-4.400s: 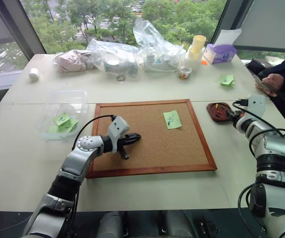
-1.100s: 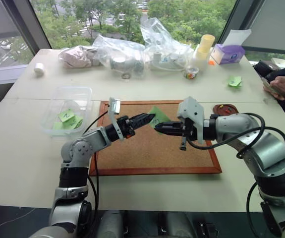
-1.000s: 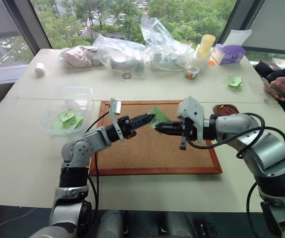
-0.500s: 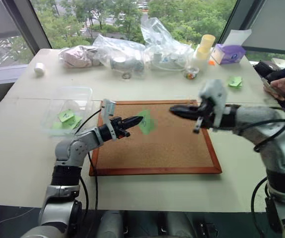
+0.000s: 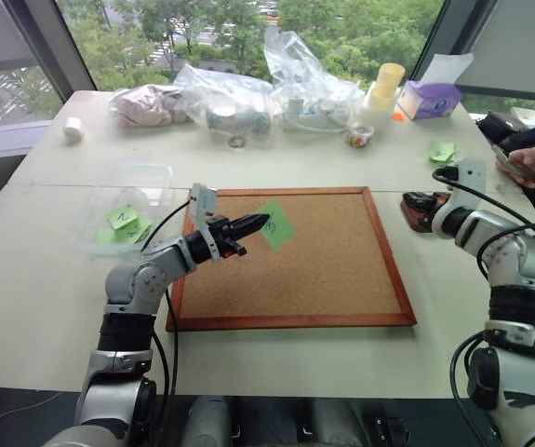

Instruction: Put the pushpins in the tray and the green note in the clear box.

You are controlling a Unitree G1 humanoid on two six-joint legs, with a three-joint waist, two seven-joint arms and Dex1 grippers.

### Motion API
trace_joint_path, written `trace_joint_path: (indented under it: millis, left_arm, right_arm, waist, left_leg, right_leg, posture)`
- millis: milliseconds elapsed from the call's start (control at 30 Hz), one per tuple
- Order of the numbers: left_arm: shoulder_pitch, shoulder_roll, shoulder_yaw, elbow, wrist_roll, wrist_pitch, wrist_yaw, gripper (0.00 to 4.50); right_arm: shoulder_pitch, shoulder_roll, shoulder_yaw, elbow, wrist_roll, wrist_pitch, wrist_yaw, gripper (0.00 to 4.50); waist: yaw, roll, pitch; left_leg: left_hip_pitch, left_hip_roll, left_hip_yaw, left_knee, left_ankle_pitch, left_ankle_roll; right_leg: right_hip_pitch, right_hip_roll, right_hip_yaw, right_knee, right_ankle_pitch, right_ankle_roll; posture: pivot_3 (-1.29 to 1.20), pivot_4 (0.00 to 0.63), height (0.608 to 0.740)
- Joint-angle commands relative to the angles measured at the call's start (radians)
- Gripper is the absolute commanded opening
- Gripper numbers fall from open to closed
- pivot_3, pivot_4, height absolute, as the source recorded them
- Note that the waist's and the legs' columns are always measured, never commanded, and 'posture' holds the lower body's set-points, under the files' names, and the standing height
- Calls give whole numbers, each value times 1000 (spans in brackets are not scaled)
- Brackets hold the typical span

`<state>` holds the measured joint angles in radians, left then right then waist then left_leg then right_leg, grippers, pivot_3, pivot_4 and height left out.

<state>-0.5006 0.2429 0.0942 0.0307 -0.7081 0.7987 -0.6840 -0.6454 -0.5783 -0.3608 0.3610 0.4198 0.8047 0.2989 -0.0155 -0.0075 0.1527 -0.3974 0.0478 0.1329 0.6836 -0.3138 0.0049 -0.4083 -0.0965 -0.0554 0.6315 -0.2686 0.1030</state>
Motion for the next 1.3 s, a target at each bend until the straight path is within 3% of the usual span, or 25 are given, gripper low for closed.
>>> trace_joint_path:
  millis: [33,433,667,767,867,900,1300]
  left_arm:
    - [2,4,19,-51,-20,-9,4,40]
    - [15,6,19,-64,-12,-18,24,40]
    - [5,7,30,-63,-16,-17,40,40]
    - [7,10,31,-66,-16,-14,40,0]
    - [9,12,30,-66,-16,-15,38,0]
    - [10,12,30,-66,-15,-15,38,0]
    - [22,12,25,-78,-15,-13,40,0]
  right_arm:
    - [-35,-12,-10,61,-34,-91,-10,0]
    - [-55,0,-4,294,-78,-164,-17,0]
    - [-61,12,-25,287,-57,-162,-20,0]
    - [-57,11,-15,256,-56,-159,-8,941]
    - [-54,8,-17,213,-50,-154,-6,2470]
    - [-51,6,-17,192,-47,-149,-1,2798]
    - [-37,-4,-29,-134,49,35,25,2798]
  waist:
    - [-1,0,0]
    - [0,0,0]
    - [0,0,0]
    - [-1,0,0]
    - [-2,0,0]
    - [-1,0,0]
    - [0,2,1]
  left_leg:
    - [0,0,0,0,0,0]
    - [0,0,1,0,1,-2]
    - [3,0,1,0,1,-2]
    - [3,0,1,0,1,-2]
    - [3,0,1,0,1,-2]
    - [3,0,1,0,1,-2]
    - [3,1,0,0,1,-3]
  right_leg:
    - [0,0,0,0,0,0]
    - [1,1,0,0,0,0]
    - [5,1,0,0,0,0]
    - [5,1,0,0,0,0]
    - [4,1,0,0,0,0]
    - [4,1,0,0,0,0]
    - [3,1,0,0,0,0]
  posture:
    - [0,150,740]
    - [0,150,740]
    - [0,150,740]
    - [0,150,740]
    - [0,150,740]
    - [0,150,740]
    - [0,150,740]
